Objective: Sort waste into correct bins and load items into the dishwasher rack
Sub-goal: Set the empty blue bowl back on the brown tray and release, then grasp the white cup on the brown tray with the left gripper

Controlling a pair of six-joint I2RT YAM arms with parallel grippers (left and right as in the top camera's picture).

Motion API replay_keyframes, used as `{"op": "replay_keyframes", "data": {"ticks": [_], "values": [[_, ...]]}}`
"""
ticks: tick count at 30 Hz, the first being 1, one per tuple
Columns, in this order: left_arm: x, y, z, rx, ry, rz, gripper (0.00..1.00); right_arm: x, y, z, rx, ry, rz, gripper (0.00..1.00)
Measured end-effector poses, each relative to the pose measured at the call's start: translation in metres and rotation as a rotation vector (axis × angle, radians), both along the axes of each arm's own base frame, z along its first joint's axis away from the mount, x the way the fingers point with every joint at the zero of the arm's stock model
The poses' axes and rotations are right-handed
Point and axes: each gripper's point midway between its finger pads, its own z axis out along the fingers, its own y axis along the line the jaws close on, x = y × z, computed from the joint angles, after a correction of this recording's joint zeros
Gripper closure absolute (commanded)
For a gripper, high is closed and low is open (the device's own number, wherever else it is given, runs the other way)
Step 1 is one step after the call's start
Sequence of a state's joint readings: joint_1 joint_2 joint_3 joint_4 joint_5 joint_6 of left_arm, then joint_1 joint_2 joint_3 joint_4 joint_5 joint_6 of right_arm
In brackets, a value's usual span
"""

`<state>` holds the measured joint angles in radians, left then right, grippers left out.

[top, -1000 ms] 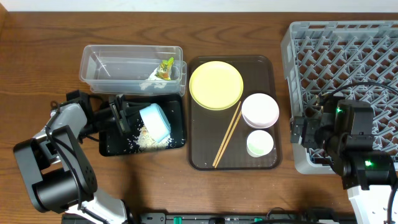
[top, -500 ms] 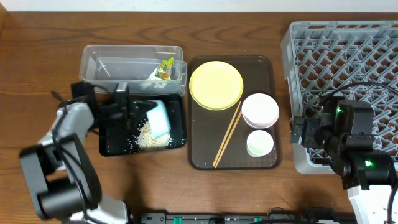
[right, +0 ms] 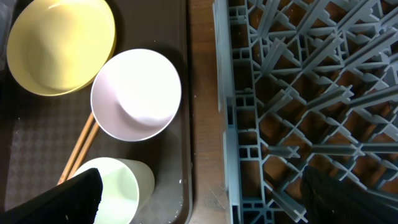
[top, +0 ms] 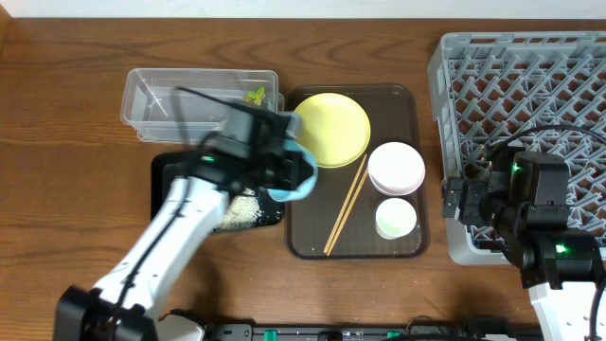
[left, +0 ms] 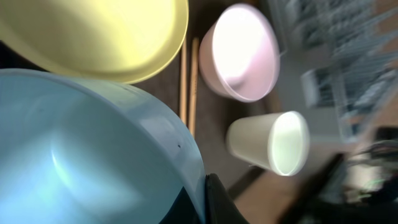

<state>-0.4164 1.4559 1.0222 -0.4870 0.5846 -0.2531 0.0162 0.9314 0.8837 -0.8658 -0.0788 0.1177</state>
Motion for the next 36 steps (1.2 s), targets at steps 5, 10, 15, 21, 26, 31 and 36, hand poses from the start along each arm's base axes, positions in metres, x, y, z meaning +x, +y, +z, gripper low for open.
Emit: {"op": "replay_keyframes", "data": {"ticks": [5, 10, 15, 21, 26, 31, 36], "values": [[-0.014, -0.031, -0.044, 0.167, -0.014, -0.080, 0.94, 0.000, 0.000, 0.000, 0.000, 0.000, 0.000, 0.01], [-0.020, -0.053, -0.074, 0.230, -0.026, -0.133, 0.91, 0.000, 0.000, 0.000, 0.000, 0.000, 0.000, 0.01], [-0.023, -0.061, -0.086, 0.253, -0.039, -0.167, 0.63, 0.000, 0.000, 0.000, 0.000, 0.000, 0.000, 0.01], [-0.018, -0.054, -0.083, 0.262, -0.046, -0.145, 0.57, 0.000, 0.000, 0.000, 0.000, 0.000, 0.000, 0.01], [-0.007, -0.054, -0.047, 0.207, -0.129, -0.115, 0.57, 0.000, 0.000, 0.000, 0.000, 0.000, 0.000, 0.01], [-0.003, -0.071, -0.001, 0.120, -0.250, -0.123, 0.57, 0.000, 0.000, 0.000, 0.000, 0.000, 0.000, 0.01], [-0.023, -0.093, -0.007, 0.117, -0.246, -0.196, 0.57, 0.000, 0.000, 0.000, 0.000, 0.000, 0.000, 0.01]]}}
